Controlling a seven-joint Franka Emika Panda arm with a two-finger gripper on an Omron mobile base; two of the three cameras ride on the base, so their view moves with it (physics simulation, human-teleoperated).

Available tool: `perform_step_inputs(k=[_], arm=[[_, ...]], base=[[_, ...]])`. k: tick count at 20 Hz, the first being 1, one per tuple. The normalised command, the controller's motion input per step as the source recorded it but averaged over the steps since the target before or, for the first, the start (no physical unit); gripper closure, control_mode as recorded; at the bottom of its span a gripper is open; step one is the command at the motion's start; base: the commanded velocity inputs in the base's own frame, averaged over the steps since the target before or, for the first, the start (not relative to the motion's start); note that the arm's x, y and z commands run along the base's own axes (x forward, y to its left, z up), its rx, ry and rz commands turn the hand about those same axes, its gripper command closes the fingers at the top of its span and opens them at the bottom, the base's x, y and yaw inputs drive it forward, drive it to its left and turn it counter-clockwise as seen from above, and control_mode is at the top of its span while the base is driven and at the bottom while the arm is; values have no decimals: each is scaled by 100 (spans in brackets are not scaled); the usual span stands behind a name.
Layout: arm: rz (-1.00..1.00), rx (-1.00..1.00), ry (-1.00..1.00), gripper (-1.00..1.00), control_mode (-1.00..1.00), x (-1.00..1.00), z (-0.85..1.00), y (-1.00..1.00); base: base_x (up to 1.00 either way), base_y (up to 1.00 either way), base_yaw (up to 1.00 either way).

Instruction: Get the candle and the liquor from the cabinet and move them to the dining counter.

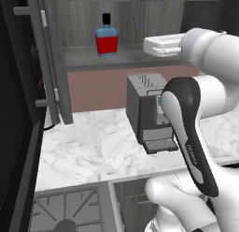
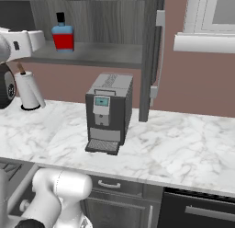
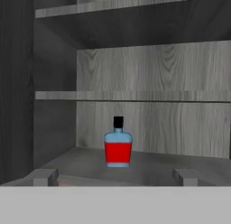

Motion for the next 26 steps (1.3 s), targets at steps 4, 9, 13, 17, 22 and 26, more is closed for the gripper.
perform_step_inputs(k=[4, 9, 13, 17, 22, 26], arm=[[0, 0, 0, -100, -100, 42, 0, 0], [0, 0, 0, -100, -100, 43, 0, 0], [0, 0, 0, -100, -100, 47, 0, 0], [0, 0, 0, -100, -100, 46, 0, 0], [0, 0, 0, -100, -100, 36, 0, 0], [0, 0, 3, -100, -100, 33, 0, 11]], base=[[0, 0, 0], [0, 0, 0], [0, 0, 0], [0, 0, 0], [0, 0, 0], [0, 0, 0]])
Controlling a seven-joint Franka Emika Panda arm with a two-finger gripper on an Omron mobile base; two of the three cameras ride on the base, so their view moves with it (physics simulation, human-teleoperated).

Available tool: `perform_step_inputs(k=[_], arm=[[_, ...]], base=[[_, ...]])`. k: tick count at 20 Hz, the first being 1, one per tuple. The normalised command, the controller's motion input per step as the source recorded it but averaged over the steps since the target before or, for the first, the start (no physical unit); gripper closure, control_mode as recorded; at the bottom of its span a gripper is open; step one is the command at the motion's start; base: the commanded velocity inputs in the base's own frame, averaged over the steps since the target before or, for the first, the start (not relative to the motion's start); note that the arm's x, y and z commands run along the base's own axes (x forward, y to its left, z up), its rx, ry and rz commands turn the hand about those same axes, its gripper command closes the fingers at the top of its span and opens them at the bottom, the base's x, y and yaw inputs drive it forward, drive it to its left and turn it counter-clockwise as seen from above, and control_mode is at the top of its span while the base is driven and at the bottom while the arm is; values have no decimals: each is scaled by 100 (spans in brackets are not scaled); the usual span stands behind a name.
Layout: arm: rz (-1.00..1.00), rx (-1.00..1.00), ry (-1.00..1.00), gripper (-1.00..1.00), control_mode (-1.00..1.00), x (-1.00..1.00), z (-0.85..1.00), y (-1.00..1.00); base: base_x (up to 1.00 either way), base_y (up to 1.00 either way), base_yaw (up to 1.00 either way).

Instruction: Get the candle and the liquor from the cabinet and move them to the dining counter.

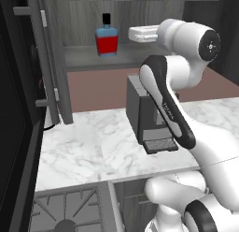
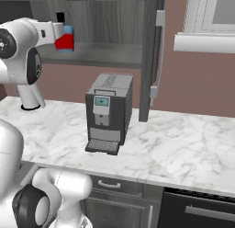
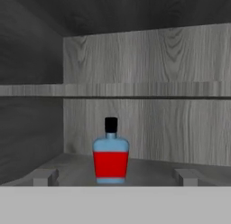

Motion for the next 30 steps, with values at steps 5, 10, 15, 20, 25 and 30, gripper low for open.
perform_step_inputs(k=[5, 10, 15, 20, 25, 30], arm=[[0, 0, 4, -100, -100, 31, 0, 14], [0, 0, 4, -100, -100, 30, 0, 15], [0, 0, 0, -100, -100, 35, 0, 2], [0, 0, 0, -100, -100, 37, 0, 0], [0, 0, 0, -100, -100, 40, 0, 0], [0, 0, 0, -100, -100, 33, 0, 1]], base=[[0, 0, 0], [0, 0, 0], [0, 0, 0], [0, 0, 0], [0, 0, 0], [0, 0, 0]])
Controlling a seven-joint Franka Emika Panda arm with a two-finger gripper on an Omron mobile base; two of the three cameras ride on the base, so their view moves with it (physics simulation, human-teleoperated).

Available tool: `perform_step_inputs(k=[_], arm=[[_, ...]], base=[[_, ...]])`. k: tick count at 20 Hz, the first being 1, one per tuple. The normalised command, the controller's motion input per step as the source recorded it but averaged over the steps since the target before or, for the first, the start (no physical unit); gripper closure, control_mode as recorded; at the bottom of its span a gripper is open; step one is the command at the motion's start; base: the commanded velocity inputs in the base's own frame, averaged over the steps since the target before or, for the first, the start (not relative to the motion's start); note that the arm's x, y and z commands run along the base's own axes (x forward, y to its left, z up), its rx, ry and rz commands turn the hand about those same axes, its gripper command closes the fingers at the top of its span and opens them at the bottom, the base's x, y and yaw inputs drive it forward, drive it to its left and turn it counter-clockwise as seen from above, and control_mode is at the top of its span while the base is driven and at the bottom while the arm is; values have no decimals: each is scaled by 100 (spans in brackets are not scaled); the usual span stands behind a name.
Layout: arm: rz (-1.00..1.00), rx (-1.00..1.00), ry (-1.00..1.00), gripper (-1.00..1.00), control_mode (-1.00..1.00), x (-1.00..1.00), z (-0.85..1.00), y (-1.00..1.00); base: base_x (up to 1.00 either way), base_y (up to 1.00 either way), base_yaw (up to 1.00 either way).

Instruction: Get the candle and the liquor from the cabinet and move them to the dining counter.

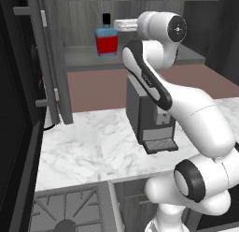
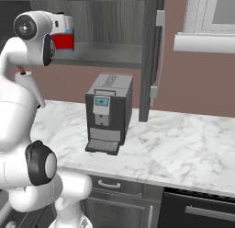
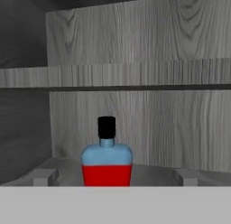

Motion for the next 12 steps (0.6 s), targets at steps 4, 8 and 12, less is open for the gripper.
perform_step_inputs(k=[4, 8, 12], arm=[[0, 0, 0, -100, -100, 26, 0, 5], [0, 0, 0, -100, -100, 16, 0, 10], [0, 0, 0, -100, -100, 13, 0, 11]], base=[[0, 0, 0], [0, 0, 0], [0, 0, 0]])
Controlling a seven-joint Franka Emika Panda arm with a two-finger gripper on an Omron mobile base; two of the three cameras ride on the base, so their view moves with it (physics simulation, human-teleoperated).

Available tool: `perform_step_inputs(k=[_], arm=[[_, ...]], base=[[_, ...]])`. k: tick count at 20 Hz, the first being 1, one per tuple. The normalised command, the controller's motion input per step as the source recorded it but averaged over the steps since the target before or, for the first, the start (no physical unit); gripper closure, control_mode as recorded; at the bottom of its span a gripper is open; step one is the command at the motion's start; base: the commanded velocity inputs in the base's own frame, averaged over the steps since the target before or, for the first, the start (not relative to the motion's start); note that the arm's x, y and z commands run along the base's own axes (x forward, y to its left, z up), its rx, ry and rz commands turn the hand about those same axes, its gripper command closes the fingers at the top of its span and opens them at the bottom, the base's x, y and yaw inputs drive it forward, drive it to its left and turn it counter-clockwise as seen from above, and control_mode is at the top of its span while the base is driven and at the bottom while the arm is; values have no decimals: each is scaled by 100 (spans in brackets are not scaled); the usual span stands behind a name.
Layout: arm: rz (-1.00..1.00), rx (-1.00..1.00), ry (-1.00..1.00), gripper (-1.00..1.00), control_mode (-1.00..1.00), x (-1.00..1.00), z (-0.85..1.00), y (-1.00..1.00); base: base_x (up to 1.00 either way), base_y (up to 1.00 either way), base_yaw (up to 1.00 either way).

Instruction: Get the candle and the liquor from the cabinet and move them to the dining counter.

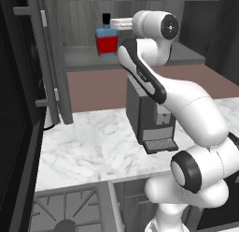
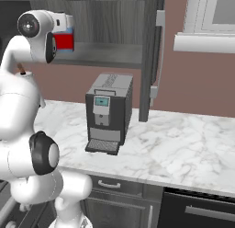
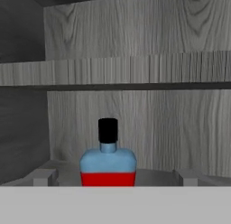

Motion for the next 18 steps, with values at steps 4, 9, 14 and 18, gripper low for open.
perform_step_inputs(k=[4, 9, 14, 18], arm=[[0, 0, 0, -100, -100, 18, 0, 14], [0, 0, 0, -100, -100, 19, 0, 12], [0, 0, 0, -100, -100, 16, -5, 9], [0, 0, 0, -100, -100, 15, -14, 7]], base=[[0, 0, 0], [0, 0, 0], [0, 0, 0], [0, 0, 0]])
